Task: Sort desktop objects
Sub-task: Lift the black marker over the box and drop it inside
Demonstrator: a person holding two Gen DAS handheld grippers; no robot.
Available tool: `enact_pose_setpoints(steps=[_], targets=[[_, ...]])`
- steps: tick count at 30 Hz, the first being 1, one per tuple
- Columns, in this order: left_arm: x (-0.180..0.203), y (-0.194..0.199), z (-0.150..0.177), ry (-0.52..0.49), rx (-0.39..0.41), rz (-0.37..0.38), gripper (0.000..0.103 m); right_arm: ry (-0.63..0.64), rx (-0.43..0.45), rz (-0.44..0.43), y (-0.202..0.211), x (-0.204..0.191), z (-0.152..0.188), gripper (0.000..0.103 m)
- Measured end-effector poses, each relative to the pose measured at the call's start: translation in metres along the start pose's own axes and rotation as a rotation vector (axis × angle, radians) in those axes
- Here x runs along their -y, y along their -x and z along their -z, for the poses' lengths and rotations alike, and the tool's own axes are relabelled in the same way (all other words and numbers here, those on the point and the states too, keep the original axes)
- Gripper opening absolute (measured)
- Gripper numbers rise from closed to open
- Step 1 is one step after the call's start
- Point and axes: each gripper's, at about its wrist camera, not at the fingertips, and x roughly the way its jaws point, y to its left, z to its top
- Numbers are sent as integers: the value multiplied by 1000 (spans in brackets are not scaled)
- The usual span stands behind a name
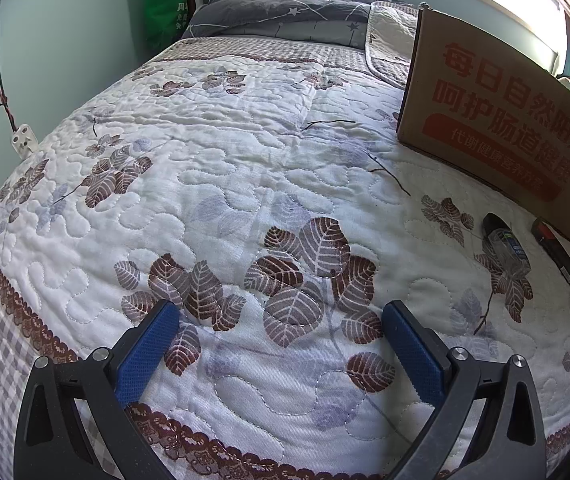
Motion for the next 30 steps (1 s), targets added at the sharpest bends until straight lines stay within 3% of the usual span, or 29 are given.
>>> enact_pose_setpoints(steps=[4, 7, 9, 11, 14, 17, 21, 22, 23, 27, 28, 30], targets=[[0, 0, 0, 0, 0, 0, 103, -155, 6, 30, -22, 38, -51, 13], [0, 0, 0, 1, 0, 0, 103, -240, -76, 84, -73, 73, -69, 13], [0, 0, 0, 1, 1, 0, 103, -283, -163, 142, -102, 94, -63, 13], [0, 0, 0, 0, 1, -1, 103, -351, -216, 145, -127, 110, -50, 13], [1, 0, 0, 0, 1, -1, 103, -398, -251, 150, -151, 121, -32, 13], [0, 0, 0, 0, 1, -1, 103, -366, -280, 185, -166, 121, -26, 13], [0, 0, 0, 1, 1, 0, 103, -404, -260, 170, -163, 125, -22, 14], [1, 0, 0, 0, 1, 0, 103, -414, -249, 161, -159, 126, -21, 20], [1, 0, 0, 1, 1, 0, 103, -419, -231, 162, -152, 126, -20, 25], [0, -1, -1, 1, 0, 0, 103, -382, -129, 149, -102, 112, -9, 26], [1, 0, 0, 1, 1, 0, 103, -354, -99, 157, -85, 104, -4, 32], [0, -1, -1, 1, 0, -1, 103, -282, -43, 174, -47, 84, 12, 52]])
